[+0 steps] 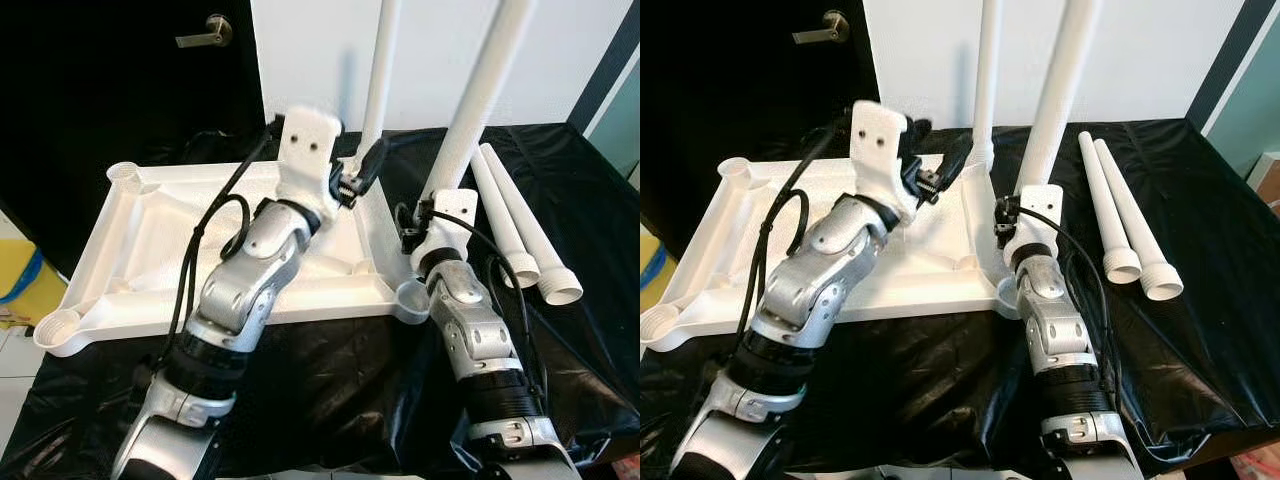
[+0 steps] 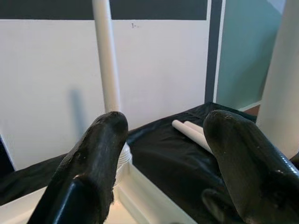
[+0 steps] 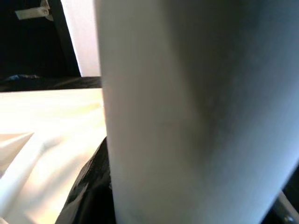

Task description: Building children table

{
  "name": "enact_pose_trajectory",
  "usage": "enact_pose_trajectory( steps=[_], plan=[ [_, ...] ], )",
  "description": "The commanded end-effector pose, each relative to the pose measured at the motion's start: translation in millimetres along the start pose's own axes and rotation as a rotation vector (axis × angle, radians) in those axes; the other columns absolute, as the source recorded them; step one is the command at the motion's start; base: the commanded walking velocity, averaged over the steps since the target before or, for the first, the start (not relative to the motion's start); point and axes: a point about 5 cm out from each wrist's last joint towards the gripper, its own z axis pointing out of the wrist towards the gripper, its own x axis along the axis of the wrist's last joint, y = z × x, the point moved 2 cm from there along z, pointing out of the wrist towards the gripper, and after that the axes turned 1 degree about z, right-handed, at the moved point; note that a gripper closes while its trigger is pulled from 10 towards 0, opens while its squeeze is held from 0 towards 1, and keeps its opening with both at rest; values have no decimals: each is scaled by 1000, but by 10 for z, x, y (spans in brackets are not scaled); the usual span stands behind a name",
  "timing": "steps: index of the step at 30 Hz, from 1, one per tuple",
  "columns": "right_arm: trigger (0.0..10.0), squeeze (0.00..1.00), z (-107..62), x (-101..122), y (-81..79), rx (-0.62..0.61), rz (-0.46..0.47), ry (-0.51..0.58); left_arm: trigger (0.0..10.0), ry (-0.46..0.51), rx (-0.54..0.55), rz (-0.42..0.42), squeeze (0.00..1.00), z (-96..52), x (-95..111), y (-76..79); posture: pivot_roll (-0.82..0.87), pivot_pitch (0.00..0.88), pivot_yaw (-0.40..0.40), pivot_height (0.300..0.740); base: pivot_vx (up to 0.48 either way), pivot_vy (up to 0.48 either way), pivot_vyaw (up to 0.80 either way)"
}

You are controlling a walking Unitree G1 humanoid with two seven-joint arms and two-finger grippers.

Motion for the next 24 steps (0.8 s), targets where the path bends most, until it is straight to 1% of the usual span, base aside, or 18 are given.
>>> enact_pose_trajectory(
  steps=[1, 2, 3, 4, 6, 7, 11, 13, 14, 15, 16, 17, 19, 20, 22, 23, 24],
  plan=[
    [10000, 0, -38, 16, 24, -6, 15, 14, 10000, -10, -86, 9, 0, -64, -77, 69, -22, 20, -16, 740, 0, 0, 0],
    [10000, 0, -52, 9, 28, -7, 13, 14, 10000, -25, -83, 5, 0, -93, -134, 65, -22, 20, -17, 740, 0, 0, 0],
    [10000, 0, -74, -2, 30, -3, 4, 15, 10000, -49, -88, 21, 0, -134, -213, 77, -23, 20, -19, 740, 0, 0, 0],
    [10000, 0, -74, -2, 30, -3, 4, 15, 10000, -49, -88, 21, 0, -134, -213, 77, -23, 20, -19, 740, 0, 0, 0],
    [10000, 0, -108, -20, 31, 3, -3, 15, 10000, -81, -102, 33, 0, -201, -318, 111, -23, 19, -18, 740, 0, 0, 0],
    [10000, 0, -108, -20, 31, 3, -3, 15, 10000, -81, -102, 33, 0, -201, -318, 111, -23, 19, -18, 740, 0, 0, 0],
    [10000, 0, -195, -65, 63, 20, -26, 12, 10000, -153, -126, 54, 0, -353, -537, 181, -29, 17, -17, 740, 0, 0, 0],
    [10000, 0, -195, -65, 63, 20, -26, 12, 10000, -153, -126, 54, 0, -353, -537, 181, -29, 17, -17, 740, 0, 0, 0],
    [10000, 0, -224, -85, 85, 20, -34, 6, 10000, -181, -160, 101, 0, -418, -610, 229, -30, 17, -16, 740, 0, 0, 0],
    [10000, 0, -224, -85, 85, 20, -34, 6, 10000, -181, -160, 101, 0, -418, -610, 229, -30, 17, -16, 740, 0, 0, 0],
    [10000, 0, -264, -110, 101, 28, -46, -2, 10000, -209, -219, 128, 0, -512, -692, 308, -31, 18, -15, 740, 0, 0, 0],
    [10000, 0, -264, -110, 101, 28, -46, -2, 10000, -209, -219, 128, 0, -512, -692, 308, -31, 18, -15, 740, 0, 0, 0],
    [10000, 0, -295, -128, 102, 38, -53, -9, 10000, -229, -263, 118, 0, -576, -733, 354, -34, 20, -13, 740, 0, 0, 0],
    [10000, 0, -295, -128, 102, 38, -53, -9, 10000, -229, -263, 118, 0, -576, -733, 354, -34, 20, -13, 740, 0, 0, 0],
    [10000, 0, -320, -151, 97, 50, -61, -17, 10000, -255, -290, 81, 0, -625, -780, 381, -33, 20, -14, 740, 0, 0, 0],
    [10000, 0, -341, -181, 85, 59, -66, -27, 10000, -280, -328, 65, 0, -678, -824, 418, -33, 20, -14, 740, 0, 0, 0],
    [10000, 0, -341, -181, 85, 59, -66, -27, 10000, -280, -328, 65, 0, -678, -824, 418, -33, 20, -14, 740, 0, 0, 0]
  ],
)
